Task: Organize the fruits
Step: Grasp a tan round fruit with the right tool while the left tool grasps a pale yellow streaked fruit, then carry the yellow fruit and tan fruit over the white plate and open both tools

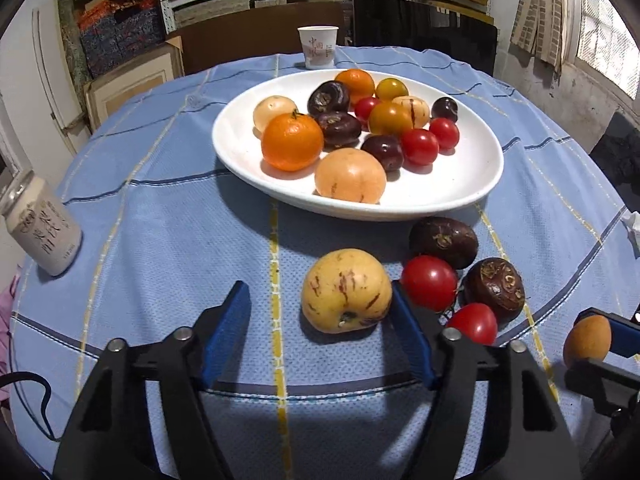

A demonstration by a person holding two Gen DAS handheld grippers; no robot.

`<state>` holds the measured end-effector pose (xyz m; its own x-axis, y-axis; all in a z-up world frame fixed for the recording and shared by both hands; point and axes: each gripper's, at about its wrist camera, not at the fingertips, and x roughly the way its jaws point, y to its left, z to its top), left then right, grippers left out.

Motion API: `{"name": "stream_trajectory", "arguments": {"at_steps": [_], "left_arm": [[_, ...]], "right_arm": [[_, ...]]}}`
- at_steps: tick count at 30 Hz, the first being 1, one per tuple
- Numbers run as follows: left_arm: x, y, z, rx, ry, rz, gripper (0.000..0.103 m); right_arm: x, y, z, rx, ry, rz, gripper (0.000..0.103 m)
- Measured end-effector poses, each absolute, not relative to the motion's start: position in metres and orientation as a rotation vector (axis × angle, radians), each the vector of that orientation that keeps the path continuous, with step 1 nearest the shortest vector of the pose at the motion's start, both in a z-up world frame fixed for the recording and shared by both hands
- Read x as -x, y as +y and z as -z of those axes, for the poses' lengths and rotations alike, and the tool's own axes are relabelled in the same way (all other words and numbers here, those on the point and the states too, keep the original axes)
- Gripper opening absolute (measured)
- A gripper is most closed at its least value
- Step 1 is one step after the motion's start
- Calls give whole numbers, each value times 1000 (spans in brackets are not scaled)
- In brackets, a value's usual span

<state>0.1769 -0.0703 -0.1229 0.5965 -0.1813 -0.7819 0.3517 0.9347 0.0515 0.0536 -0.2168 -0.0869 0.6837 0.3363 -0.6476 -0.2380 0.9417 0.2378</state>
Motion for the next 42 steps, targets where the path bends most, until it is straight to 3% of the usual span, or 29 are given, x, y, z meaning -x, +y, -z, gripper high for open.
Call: {"name": "stream_trajectory", "arguments": {"at_steps": [2,4,32,42], "left_arm": [[-175,-73,123,-218,880,330,49],[-173,-77,126,-233,891,357,41],[-158,-62,113,-174,852,343,41],[-126,-33,39,-105,729,362,41]], "right_arm": [[-52,-216,86,-133,747,-323,28],[-52,-217,86,-136,749,-322,28],[-39,-218,80,-102,700,-255,28],[-36,-240,52,-99,641,-215,28]]}}
